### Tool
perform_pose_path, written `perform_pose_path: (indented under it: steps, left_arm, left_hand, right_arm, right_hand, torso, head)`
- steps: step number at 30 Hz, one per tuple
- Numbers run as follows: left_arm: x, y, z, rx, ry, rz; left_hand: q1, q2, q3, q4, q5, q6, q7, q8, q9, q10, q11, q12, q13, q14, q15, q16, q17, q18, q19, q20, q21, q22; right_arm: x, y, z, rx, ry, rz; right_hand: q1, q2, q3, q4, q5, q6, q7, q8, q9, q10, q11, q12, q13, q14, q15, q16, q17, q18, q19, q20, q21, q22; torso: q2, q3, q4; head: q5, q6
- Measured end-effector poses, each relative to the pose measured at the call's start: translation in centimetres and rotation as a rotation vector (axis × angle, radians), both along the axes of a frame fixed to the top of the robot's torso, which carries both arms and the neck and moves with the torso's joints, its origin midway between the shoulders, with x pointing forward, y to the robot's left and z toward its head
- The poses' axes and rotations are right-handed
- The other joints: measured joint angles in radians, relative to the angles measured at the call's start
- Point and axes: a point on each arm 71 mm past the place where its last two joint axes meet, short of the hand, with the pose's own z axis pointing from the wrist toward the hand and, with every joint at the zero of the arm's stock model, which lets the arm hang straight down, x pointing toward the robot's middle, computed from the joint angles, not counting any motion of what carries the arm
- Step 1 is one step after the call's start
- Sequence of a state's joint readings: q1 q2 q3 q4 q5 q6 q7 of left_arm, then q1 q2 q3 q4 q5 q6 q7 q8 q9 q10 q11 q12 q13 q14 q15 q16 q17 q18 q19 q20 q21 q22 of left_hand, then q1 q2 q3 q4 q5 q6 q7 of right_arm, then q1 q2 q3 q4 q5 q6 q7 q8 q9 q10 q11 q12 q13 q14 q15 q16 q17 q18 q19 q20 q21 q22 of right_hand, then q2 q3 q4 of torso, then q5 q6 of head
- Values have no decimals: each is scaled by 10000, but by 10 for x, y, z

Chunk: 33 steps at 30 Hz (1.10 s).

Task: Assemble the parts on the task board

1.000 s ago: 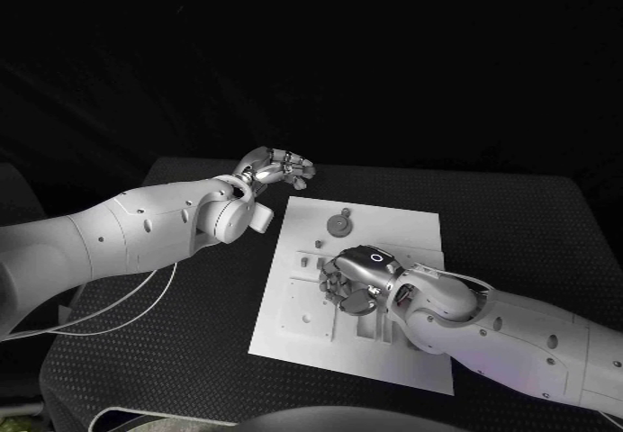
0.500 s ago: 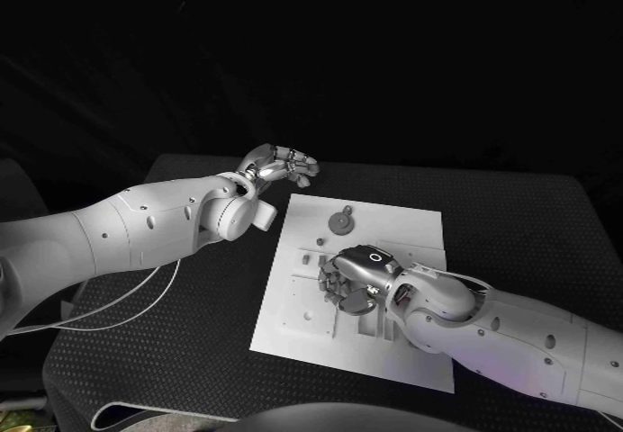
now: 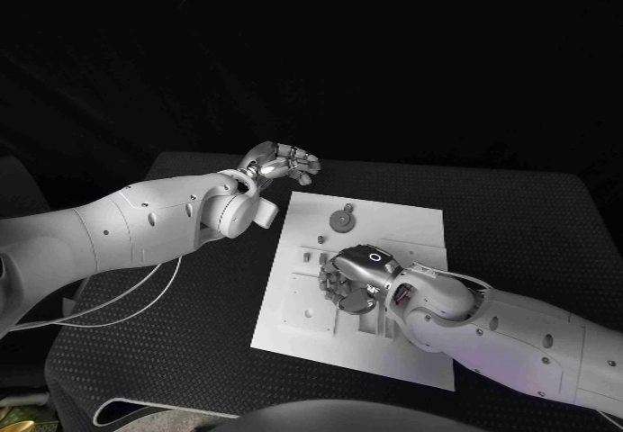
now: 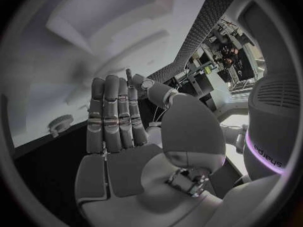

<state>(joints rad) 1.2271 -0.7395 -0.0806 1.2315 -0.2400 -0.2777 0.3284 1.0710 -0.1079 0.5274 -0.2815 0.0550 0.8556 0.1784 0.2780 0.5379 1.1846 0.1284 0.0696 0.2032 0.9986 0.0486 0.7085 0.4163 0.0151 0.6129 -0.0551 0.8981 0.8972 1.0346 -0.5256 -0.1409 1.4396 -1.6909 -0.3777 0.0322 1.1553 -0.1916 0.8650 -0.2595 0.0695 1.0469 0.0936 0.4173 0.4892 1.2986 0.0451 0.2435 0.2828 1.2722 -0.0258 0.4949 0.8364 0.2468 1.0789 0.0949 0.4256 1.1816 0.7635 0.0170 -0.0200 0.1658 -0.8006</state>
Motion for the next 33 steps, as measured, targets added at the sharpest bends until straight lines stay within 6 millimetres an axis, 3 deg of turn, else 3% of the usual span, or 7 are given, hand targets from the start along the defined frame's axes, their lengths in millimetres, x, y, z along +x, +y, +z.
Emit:
perform_pose_path:
  steps: [20, 33]
  left_arm:
    - [0, 0, 0, -5, 6, -10]
    - [0, -1, 0, -6, 13, -16]
  left_hand:
    - [0, 0, 0, 0, 0, 0, 0, 0, 0, 0, 0, 0, -9, 0, 0, -38, 17, 0, 0, 0, 0, 2]
    - [0, 0, -27, 27, 0, 0, 0, 0, 0, 0, 0, 0, -17, 0, 0, -38, 36, 0, 0, 0, 0, 18]
  right_arm:
    - [-1, 2, -5, -272, -22, 32]
    - [-2, 3, -5, -459, -271, 13]
  right_hand:
    - [-10, 8, 28, -29, -8, -14, 13, -2, 44, 9, -9, -9, 30, 28, -1, 0, 15, -59, -1, 0, 0, 16]
    - [-24, -7, 2, -55, -8, -16, 14, -4, 40, 24, -24, -48, 53, 36, -5, 0, 26, 79, 0, 1, 40, 15]
  torso:
    - [0, 0, -6]
    - [-1, -5, -3]
  head:
    - [35, -60]
    - [59, -75]
